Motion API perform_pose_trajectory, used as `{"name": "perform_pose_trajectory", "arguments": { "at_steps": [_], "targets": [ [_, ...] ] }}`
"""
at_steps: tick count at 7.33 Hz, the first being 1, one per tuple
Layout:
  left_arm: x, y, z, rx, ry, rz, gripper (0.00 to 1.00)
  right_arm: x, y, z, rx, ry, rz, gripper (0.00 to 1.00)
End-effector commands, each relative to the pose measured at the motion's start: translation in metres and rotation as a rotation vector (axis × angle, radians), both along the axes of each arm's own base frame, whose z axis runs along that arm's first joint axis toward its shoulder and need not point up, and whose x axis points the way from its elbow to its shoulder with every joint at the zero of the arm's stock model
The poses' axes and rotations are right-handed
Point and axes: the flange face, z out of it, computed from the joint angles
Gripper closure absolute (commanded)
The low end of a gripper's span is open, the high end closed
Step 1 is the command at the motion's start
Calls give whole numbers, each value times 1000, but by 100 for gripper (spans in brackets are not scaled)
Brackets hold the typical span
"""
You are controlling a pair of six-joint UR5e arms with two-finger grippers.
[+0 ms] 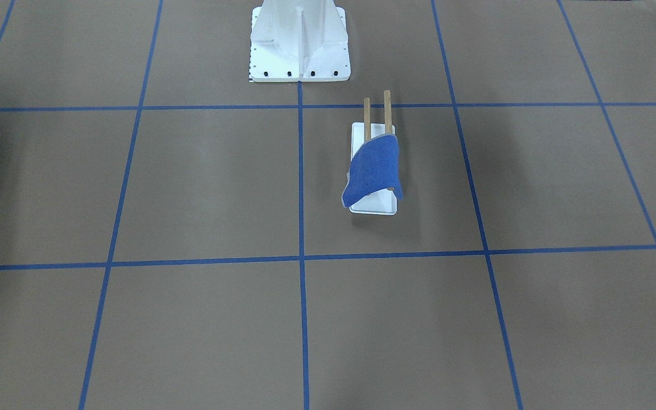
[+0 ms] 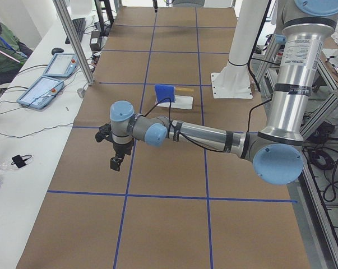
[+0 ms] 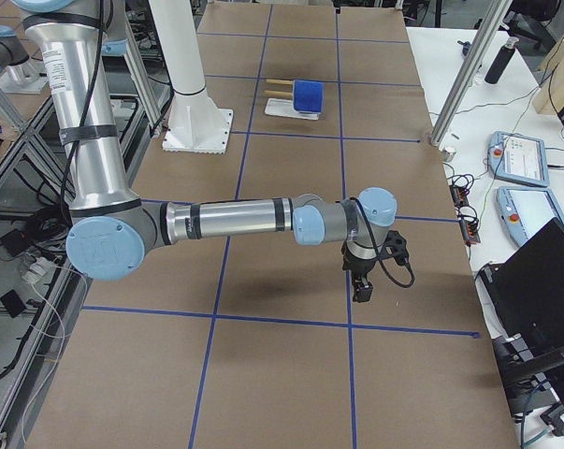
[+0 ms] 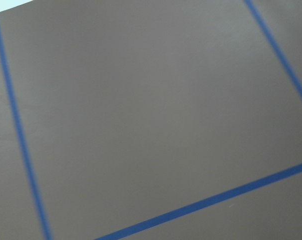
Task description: Hang towel on rack
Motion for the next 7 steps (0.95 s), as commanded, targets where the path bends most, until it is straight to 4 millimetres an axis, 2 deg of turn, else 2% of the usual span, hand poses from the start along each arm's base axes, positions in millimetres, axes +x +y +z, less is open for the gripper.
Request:
{"name": "perform_pose_trajectory", "arguments": {
  "at_steps": [1, 2, 4, 5, 6, 7],
  "targets": [
    [-58, 39, 56, -42, -42, 98, 1, 9, 6, 7, -12, 2, 15, 0],
    [-67, 45, 56, -36, -28, 74, 1, 10, 6, 7, -12, 2, 15, 0],
    [-67, 45, 49, -106, 69, -17, 1, 11, 9, 10, -18, 1, 16, 0],
    [-67, 47, 54, -117, 65, -22, 1, 11, 10, 11, -20, 0, 18, 0],
    [-68, 63, 76, -153, 60, -18, 1, 12, 10, 12, -22, 0, 18, 0],
    [-68, 65, 75, -110, 67, -23, 1, 12, 10, 12, -22, 1, 19, 0]
  ]
}}
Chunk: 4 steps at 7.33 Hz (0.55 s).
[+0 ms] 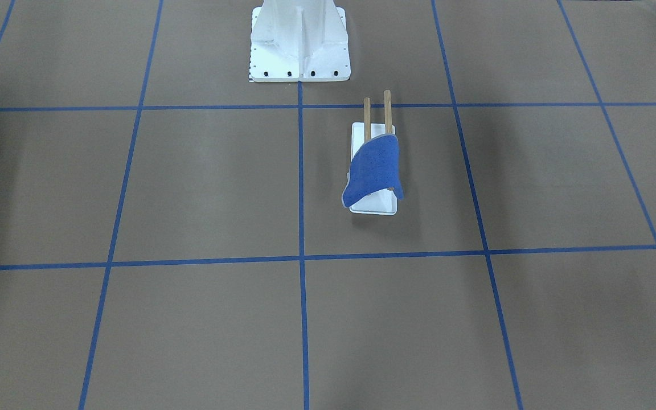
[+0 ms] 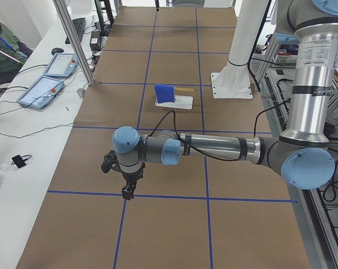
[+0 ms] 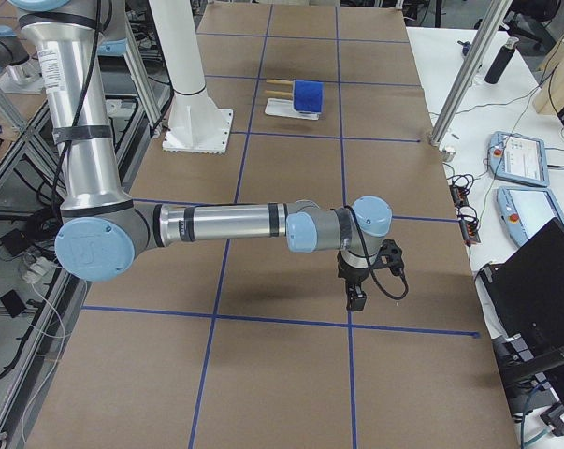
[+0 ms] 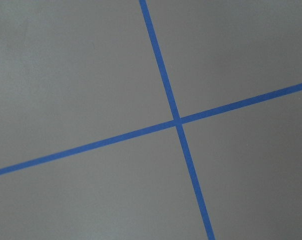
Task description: Hang towel on rack
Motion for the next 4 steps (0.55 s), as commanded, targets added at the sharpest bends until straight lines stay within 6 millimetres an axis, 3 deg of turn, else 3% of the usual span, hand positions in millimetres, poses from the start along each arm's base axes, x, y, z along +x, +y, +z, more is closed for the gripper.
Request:
{"name": "perform_pose_trajectory", "arguments": {
  "at_steps": [1, 4],
  "targets": [
    [0, 7, 3, 25, 10, -7, 1, 0, 0, 1, -3, 1, 3, 0],
    [1, 2, -15, 74, 10, 3, 1, 0, 0, -1, 2, -1, 2, 0]
  ]
}}
